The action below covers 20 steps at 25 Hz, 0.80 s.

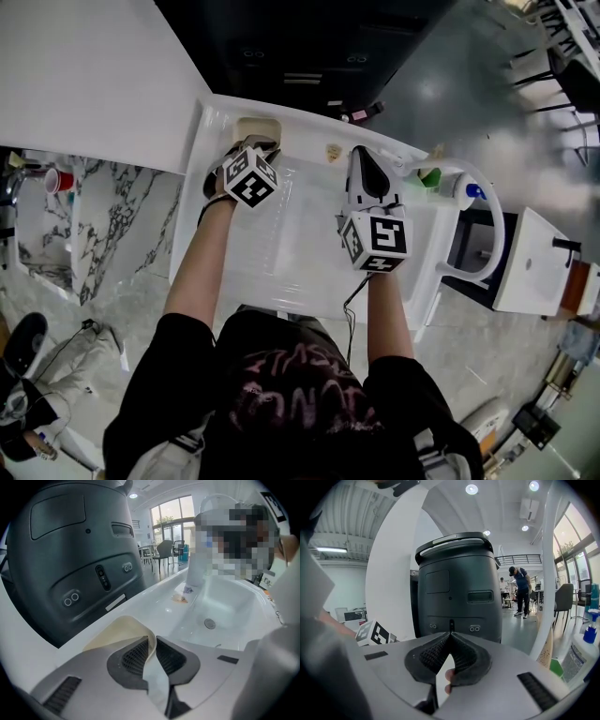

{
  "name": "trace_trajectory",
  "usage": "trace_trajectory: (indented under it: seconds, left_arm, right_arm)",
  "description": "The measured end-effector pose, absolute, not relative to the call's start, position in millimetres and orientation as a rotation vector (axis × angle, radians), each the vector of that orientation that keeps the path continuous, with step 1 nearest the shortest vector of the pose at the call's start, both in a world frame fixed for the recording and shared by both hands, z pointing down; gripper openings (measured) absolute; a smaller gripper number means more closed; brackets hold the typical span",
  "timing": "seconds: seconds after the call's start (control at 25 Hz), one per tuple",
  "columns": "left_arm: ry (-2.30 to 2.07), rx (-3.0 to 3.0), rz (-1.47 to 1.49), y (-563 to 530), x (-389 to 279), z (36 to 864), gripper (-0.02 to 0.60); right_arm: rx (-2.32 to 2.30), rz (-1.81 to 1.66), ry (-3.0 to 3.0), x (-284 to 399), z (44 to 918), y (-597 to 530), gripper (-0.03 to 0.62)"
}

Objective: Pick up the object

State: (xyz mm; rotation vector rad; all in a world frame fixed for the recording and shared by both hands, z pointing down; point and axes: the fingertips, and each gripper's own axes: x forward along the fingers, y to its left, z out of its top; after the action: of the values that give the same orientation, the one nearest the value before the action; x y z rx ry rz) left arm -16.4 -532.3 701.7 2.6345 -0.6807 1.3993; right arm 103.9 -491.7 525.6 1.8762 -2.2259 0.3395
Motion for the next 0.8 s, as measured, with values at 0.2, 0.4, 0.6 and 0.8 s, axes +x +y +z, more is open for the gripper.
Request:
trace_trajectory:
  seconds: [0.2,0.4,0.6,0.8]
  left_arm:
    - [-0.685,2.622,1.37,-531.8,-17.3,699.8,0.043]
    - [-0.709,2.615,1.306,-526.8,-18.2,687.0,0.04]
    - [-0.765,2.617,1.221,-520.1,-23.0,667.9,0.039]
    - [-0.854,2.653,1.119,-512.4,-25.9,636.7,0.038]
  right_arm:
    - [1.872,0.34,-2.229,102.1,526.7,-490.1,0.015]
    - [1.871,0.335,-2.234,101.5,521.1,-484.8,0.015]
    - [1.873,0.317,-2.254,98.9,509.9,-477.6,0.015]
    - [1.877,0.304,-2.271,98.4,498.0,-464.8,0.015]
